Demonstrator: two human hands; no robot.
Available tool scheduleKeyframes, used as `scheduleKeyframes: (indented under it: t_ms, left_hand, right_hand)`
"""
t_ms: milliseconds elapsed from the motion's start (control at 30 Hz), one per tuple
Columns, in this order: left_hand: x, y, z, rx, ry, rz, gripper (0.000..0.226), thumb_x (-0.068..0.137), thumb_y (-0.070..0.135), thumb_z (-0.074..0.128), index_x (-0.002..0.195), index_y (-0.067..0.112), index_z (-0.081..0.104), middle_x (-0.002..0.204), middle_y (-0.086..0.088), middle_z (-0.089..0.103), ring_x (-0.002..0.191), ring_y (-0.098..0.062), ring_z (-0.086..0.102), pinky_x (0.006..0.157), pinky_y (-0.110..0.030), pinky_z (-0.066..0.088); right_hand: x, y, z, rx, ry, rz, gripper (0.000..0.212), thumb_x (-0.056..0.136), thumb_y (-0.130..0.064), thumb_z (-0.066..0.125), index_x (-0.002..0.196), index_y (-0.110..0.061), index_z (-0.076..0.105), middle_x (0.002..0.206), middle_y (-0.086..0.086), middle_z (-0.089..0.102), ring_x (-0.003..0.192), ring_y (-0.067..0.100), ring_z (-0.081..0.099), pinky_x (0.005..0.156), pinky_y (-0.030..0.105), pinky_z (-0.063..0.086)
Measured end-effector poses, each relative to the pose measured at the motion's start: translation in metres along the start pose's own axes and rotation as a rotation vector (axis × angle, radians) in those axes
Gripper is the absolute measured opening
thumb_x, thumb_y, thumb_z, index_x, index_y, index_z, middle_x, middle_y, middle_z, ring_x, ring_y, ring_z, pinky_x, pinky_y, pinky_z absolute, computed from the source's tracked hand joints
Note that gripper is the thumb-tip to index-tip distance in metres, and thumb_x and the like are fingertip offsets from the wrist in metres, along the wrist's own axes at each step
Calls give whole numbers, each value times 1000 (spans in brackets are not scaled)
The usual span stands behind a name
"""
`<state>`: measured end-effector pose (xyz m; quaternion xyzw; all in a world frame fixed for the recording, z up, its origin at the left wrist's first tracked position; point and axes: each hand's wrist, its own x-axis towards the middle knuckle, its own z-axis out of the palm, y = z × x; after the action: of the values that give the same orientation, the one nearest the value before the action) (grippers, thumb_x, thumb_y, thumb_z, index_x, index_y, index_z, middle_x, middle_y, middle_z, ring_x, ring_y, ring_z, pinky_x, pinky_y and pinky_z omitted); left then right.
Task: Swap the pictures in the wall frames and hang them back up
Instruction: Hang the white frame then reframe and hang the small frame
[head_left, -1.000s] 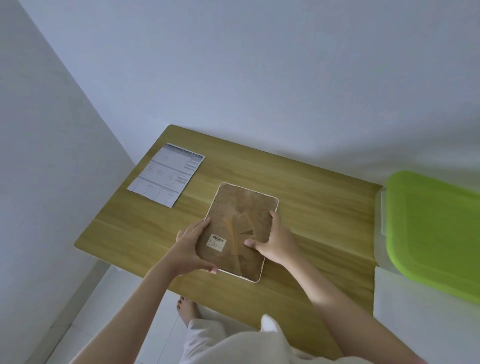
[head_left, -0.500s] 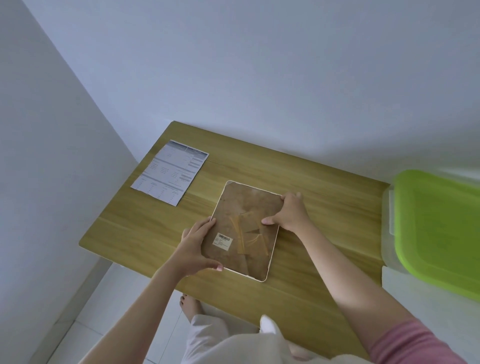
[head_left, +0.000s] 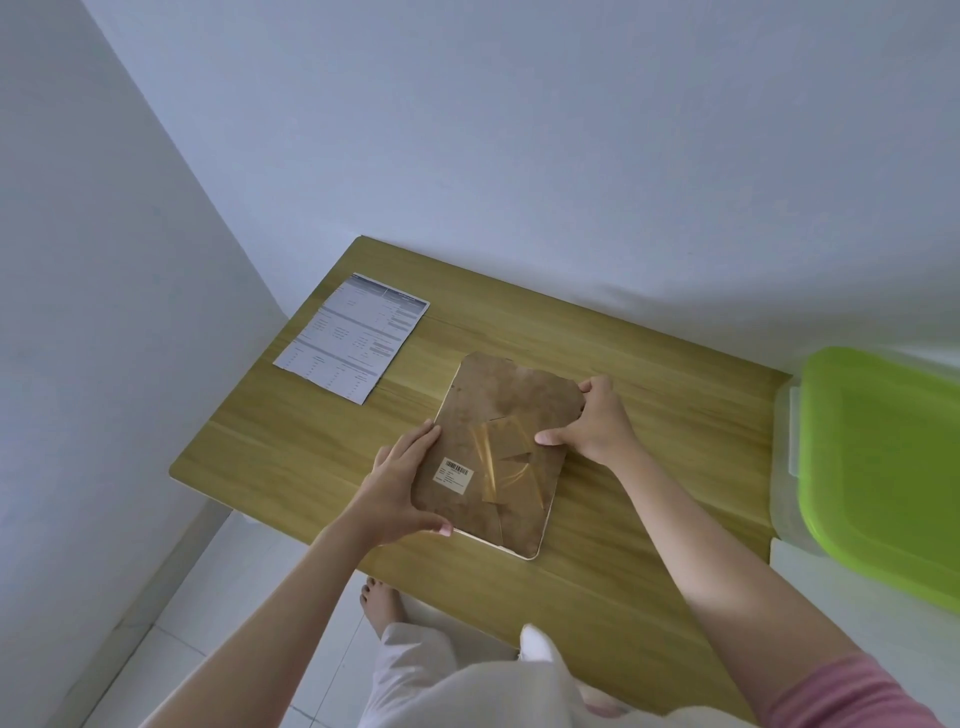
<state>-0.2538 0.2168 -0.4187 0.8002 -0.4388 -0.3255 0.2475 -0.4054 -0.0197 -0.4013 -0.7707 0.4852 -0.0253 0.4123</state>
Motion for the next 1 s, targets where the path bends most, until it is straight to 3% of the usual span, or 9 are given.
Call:
scheduleKeyframes:
  t_ms: [233, 367, 433, 500, 600, 800, 1000]
  left_hand:
    - [-1, 2, 3, 13, 49, 17, 132, 38, 46, 89, 145, 42, 12, 137, 32, 18, 121, -9, 23, 109, -43, 28]
    - [-3, 1, 6, 2, 116, 28, 131, 39, 43, 90, 145, 40, 13, 133, 23, 25, 115, -9, 28, 105, -37, 32]
    - [-4, 1, 8, -1, 135, 35, 130, 40, 41, 91, 145, 40, 14, 132, 22, 25, 114, -9, 29, 104, -34, 32]
    - [-5, 1, 8, 1, 140, 37, 130, 40, 41, 91, 145, 40, 14, 131, 22, 25, 114, -9, 29, 102, -33, 32]
    - [-5, 1, 8, 9, 139, 28, 130, 40, 41, 90, 145, 41, 13, 132, 21, 26, 114, -10, 30, 102, -33, 33]
    - [-3, 5, 5, 29, 103, -2, 129, 43, 39, 90, 146, 38, 11, 132, 18, 27, 114, -12, 28, 103, -34, 32]
    - [4, 14, -16, 57, 119, -64, 122, 50, 35, 85, 146, 40, 9, 134, 19, 24, 115, -12, 23, 107, -47, 33]
  right_hand:
    - [-11, 7, -7, 203, -57, -92, 88, 55, -32, 91, 115, -24, 28, 114, 8, 55, 101, 23, 58, 87, 39, 52]
    - [-30, 11, -2, 264, -72, -162, 95, 62, -26, 88, 135, -32, 27, 125, 1, 48, 103, 13, 55, 84, 28, 46]
    - [-44, 15, 10, 303, 1, -173, 96, 67, -23, 85, 141, -35, 26, 119, -6, 50, 98, 7, 56, 80, 21, 47]
    - [-61, 21, 25, 371, 104, -149, 80, 73, -15, 80, 138, -30, 36, 98, -7, 58, 81, 4, 60, 66, 14, 48]
    - [-91, 35, 51, 410, 194, -166, 61, 77, -12, 75, 128, -28, 45, 81, -2, 60, 71, 8, 59, 65, 16, 48]
    - [-113, 45, 71, 319, 240, -173, 63, 75, -15, 78, 132, -20, 51, 84, -12, 61, 77, 3, 60, 72, 15, 48]
    - [-95, 20, 68, 342, 237, -179, 63, 74, -12, 78, 131, -20, 51, 85, -12, 59, 76, 3, 60, 70, 7, 43]
